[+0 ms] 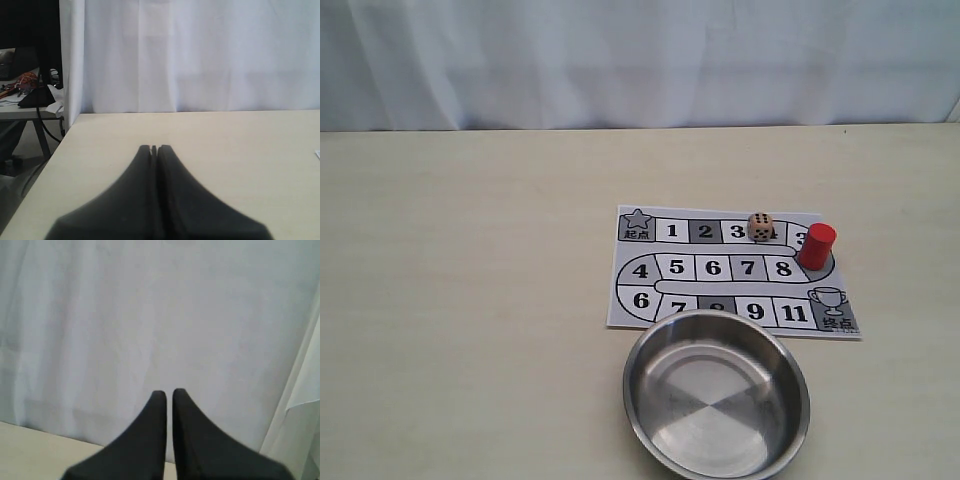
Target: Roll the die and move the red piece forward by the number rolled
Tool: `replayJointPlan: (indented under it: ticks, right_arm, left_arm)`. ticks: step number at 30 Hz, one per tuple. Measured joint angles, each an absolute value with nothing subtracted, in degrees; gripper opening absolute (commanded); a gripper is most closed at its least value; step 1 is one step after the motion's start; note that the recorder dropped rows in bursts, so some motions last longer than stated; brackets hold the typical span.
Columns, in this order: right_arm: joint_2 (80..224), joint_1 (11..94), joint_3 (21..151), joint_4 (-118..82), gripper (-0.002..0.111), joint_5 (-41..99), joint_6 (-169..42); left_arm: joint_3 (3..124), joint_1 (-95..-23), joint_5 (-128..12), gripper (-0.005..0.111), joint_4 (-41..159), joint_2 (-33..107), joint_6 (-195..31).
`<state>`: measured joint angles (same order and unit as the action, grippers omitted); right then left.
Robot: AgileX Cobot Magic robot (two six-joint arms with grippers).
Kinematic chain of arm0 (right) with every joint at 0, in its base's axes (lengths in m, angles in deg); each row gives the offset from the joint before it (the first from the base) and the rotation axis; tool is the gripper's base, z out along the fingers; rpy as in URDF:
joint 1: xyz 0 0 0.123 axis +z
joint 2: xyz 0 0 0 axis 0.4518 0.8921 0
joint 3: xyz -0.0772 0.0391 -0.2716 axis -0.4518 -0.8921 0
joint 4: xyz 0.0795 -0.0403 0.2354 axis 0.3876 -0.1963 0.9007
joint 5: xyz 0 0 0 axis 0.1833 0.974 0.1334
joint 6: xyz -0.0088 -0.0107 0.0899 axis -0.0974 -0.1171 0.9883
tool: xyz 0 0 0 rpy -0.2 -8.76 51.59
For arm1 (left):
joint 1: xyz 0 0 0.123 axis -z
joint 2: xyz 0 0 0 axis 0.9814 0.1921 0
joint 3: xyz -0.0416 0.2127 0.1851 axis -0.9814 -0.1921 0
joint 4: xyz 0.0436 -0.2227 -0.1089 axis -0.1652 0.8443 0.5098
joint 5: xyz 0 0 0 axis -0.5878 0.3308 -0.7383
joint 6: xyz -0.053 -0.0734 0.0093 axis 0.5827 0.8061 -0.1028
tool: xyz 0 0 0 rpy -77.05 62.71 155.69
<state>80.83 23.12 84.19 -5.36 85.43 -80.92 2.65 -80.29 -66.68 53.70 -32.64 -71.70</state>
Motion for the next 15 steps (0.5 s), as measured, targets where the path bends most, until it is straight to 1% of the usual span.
replayJointPlan:
  ticks: [8, 15]
  right_arm:
    - [80.11, 23.61, 83.06, -5.49, 0.004, 85.53, -81.03]
    - [80.18, 23.61, 73.39, -5.49, 0.004, 76.27, -81.03]
  left_arm:
    - [2.65, -80.29, -66.68, 0.0, 53.7, -32.64, -71.7]
    - [2.65, -80.29, -66.68, 0.0, 53.7, -32.64, -71.7]
